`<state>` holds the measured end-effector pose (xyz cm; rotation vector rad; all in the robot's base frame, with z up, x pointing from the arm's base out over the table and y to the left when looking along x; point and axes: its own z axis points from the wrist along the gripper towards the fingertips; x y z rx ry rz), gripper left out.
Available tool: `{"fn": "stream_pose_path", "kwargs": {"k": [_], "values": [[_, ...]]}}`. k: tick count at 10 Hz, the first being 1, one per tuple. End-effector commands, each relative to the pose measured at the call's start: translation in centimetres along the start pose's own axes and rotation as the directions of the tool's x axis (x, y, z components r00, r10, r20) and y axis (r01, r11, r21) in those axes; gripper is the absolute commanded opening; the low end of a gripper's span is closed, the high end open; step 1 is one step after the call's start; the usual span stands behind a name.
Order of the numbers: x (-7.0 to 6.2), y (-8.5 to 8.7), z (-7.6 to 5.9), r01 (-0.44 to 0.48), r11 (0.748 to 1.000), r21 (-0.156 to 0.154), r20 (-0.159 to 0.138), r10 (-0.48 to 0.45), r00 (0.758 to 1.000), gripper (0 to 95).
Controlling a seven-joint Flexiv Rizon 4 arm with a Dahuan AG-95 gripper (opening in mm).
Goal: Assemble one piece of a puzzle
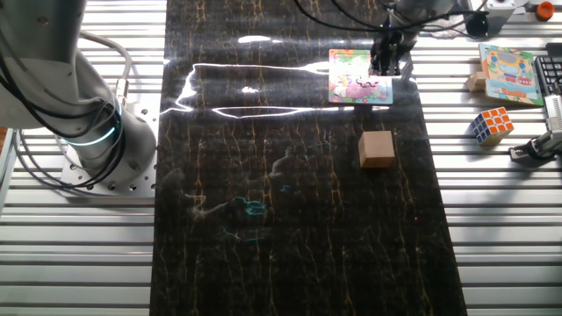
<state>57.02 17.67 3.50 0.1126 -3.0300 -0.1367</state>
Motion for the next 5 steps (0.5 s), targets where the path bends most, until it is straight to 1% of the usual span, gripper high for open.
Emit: {"fn": "stream_pose_path", "kwargs": {"k": [1,3,5], "values": [[0.23,-0.19,0.11,0.007,1.0,-0.005,0.002,-0.007,1.0,0.0],[0.22,-0.15,0.19,0.009,1.0,-0.004,0.002,-0.009,1.0,0.0],[-0.09,-0.16,0.9,0.02,1.0,-0.007,0.015,-0.02,1.0,0.0]]}}
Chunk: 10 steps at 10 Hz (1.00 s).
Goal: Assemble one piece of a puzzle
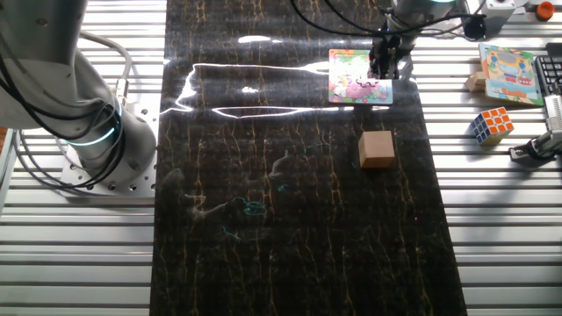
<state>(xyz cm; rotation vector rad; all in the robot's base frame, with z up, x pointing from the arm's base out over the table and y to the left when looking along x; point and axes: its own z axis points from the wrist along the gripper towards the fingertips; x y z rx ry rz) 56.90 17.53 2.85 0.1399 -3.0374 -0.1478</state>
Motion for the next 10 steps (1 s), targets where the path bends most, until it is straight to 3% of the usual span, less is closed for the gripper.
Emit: {"fn": "stream_pose_path", "kwargs": {"k": [1,10], "values": [[-0.5,0.1,0.3,0.0,1.0,-0.002,0.01,0.0,1.0,0.0],[-0.7,0.0,1.4,0.018,1.0,0.004,0.033,-0.019,0.999,0.0]]}}
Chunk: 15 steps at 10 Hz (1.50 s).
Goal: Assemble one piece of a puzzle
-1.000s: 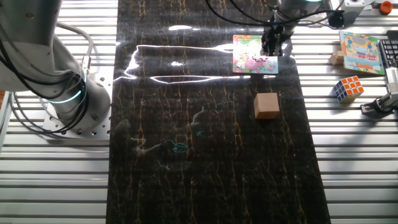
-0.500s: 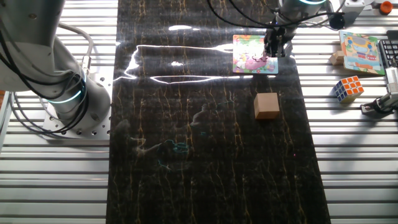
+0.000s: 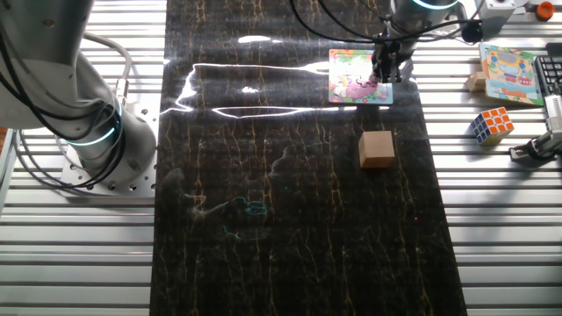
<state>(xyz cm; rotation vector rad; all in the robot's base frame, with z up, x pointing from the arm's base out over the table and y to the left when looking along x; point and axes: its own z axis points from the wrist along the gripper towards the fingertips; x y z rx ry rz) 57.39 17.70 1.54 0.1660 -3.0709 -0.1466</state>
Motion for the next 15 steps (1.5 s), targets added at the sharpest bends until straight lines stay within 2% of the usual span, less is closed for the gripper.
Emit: {"fn": "stream_pose_path", "kwargs": {"k": [1,8,11,15], "values": [[0.1,0.0,0.2,0.002,1.0,-0.001,0.001,-0.002,1.0,0.0],[0.3,-0.1,0.4,0.005,1.0,-0.001,0.0,-0.005,1.0,0.0],[-0.3,-0.3,-0.8,0.015,1.0,0.0,-0.009,-0.015,1.0,0.0],[-0.7,-0.6,-1.0,0.019,1.0,0.0,-0.008,-0.019,1.0,0.0]]}}
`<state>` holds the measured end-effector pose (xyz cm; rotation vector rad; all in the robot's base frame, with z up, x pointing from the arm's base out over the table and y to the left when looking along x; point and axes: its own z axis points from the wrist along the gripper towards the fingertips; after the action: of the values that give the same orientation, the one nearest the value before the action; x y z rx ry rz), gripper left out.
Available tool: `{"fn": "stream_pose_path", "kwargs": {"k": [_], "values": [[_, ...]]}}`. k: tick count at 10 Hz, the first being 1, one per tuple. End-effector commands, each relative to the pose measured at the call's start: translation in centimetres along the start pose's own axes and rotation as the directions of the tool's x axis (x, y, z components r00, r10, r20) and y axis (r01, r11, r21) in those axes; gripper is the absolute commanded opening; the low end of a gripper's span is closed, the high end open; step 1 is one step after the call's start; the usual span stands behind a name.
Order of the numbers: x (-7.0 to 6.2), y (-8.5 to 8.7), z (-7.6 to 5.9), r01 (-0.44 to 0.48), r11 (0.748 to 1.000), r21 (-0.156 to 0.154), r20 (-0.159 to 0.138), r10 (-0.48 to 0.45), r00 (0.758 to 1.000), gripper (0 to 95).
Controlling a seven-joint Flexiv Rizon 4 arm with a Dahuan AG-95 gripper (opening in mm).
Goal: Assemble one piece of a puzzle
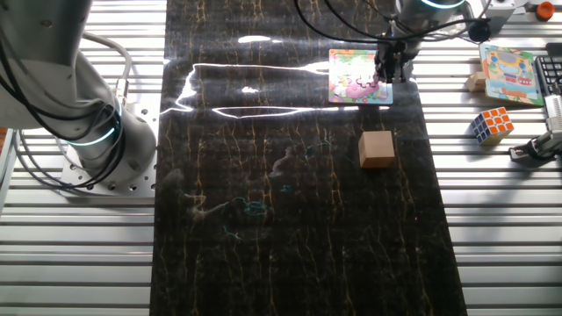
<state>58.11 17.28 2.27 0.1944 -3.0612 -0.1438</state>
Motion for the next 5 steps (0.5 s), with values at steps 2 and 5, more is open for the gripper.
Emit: {"fn": "stream_pose_path", "kwargs": {"k": [2,5], "values": [[-0.28,-0.32,-0.11,0.003,1.0,-0.001,0.002,-0.003,1.0,0.0],[-0.25,-0.43,0.32,0.003,1.0,0.002,0.007,-0.003,1.0,0.0]]}}
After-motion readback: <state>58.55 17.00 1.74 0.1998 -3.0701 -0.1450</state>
